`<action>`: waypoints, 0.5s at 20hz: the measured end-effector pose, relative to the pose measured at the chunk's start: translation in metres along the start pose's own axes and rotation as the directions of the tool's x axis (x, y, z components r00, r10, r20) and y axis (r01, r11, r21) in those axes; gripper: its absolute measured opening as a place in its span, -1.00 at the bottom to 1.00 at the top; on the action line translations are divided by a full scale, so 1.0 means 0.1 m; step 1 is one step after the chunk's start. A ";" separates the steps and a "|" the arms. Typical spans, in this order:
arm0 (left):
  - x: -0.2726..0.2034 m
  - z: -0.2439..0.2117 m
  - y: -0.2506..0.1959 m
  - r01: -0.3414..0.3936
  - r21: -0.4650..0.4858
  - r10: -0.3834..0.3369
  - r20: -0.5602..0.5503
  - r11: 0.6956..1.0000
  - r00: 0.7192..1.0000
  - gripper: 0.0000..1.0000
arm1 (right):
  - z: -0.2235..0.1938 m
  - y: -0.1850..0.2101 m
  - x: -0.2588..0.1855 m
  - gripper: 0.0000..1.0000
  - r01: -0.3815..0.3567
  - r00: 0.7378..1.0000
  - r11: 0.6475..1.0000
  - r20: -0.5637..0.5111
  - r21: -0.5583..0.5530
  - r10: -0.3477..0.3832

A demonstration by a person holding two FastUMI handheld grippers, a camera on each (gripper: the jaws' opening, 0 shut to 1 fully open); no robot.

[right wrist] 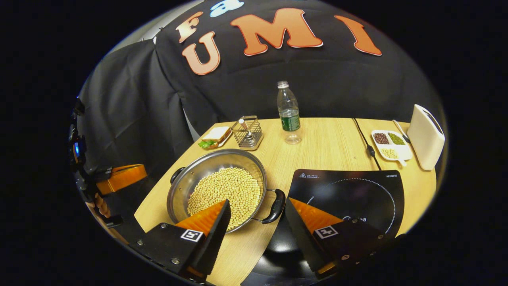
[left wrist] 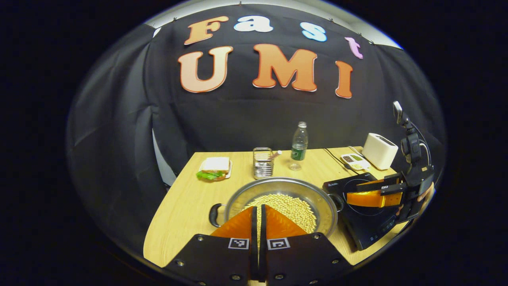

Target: First push the handle of the pot to place it horizontally, then grasp the pot with both hands and set it on the induction cooktop.

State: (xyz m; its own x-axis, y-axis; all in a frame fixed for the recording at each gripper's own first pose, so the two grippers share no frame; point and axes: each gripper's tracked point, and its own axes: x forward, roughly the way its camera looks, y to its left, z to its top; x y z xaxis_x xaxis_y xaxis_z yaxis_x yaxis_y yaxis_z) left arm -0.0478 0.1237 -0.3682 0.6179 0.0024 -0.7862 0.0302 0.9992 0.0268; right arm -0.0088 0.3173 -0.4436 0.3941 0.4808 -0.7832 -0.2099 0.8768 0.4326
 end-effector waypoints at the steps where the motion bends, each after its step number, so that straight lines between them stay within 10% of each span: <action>1: -0.02 0.04 0.14 -0.013 -0.016 0.013 0.002 1.000 1.000 -0.96 | -0.01 0.00 0.04 0.73 0.003 1.000 1.000 -0.012 0.009 -0.003; 6: 0.09 0.09 0.55 -0.019 -0.042 0.018 -0.041 0.999 0.999 -0.90 | -0.09 -0.02 0.21 0.72 0.044 0.996 0.999 -0.076 0.005 -0.044; 10: 0.32 -0.13 0.42 0.063 -0.052 -0.070 -0.124 0.997 0.990 0.40 | -0.15 -0.06 0.32 0.72 0.092 0.988 0.996 -0.122 -0.004 -0.092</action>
State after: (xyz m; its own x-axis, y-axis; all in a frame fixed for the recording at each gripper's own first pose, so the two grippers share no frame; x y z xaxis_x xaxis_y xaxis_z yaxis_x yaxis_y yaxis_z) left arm -0.0370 0.1660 -0.3996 0.5121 -0.0621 -0.8567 0.0284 0.9981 -0.0554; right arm -0.0084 0.3275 -0.4780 0.3000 0.3951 -0.8683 -0.1766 0.9175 0.3565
